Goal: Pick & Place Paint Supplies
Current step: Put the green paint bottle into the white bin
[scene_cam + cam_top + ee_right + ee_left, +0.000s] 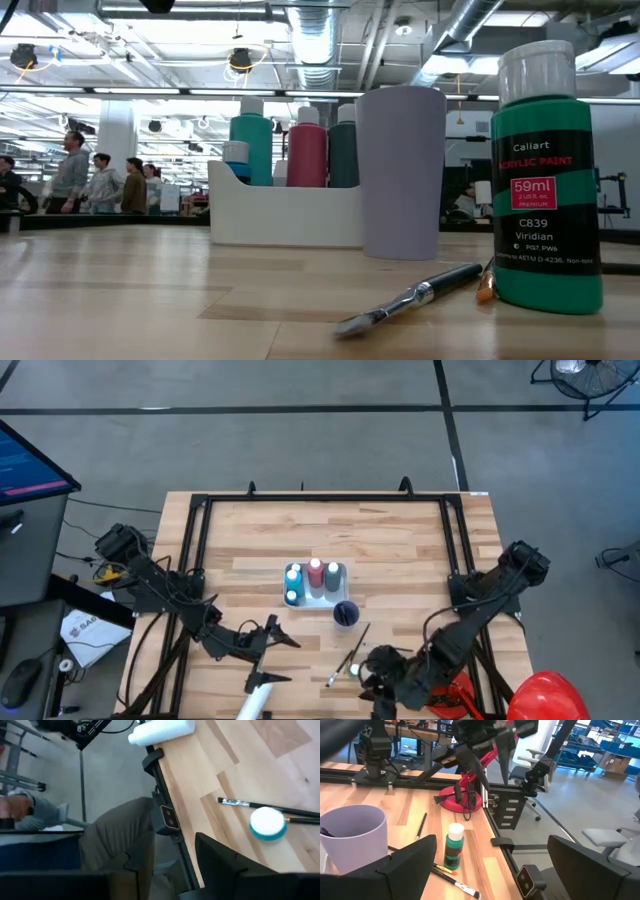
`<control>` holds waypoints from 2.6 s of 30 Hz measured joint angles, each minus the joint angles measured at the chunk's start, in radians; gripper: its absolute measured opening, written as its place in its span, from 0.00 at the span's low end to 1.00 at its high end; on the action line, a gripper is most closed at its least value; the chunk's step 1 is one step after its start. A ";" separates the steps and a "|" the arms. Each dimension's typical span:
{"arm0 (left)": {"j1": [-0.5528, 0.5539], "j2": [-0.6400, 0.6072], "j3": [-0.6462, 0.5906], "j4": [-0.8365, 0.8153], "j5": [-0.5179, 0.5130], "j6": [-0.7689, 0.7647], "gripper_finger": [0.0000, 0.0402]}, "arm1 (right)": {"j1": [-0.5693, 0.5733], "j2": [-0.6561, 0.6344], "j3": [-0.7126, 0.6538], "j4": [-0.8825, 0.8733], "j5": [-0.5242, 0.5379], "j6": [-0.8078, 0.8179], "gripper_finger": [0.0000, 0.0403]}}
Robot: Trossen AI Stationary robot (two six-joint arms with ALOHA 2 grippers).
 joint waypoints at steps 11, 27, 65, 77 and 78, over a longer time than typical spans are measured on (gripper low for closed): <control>0.001 0.000 0.000 -0.003 0.000 0.000 0.93 | 0.093 0.175 0.000 -0.114 0.210 -0.007 0.33; 0.002 0.000 0.000 -0.005 0.000 0.000 0.93 | 0.099 0.366 -0.001 -0.114 0.339 0.382 0.33; 0.002 0.000 -0.005 -0.007 -0.001 0.002 0.93 | -0.044 0.363 -0.001 -0.072 0.314 0.273 0.52; 0.016 0.001 -0.023 -0.005 -0.012 -0.022 0.93 | -0.053 0.364 0.000 -0.061 0.328 0.226 0.39; 0.015 0.001 -0.023 -0.005 -0.012 -0.022 0.93 | -0.056 0.365 -0.001 -0.061 0.330 0.225 0.38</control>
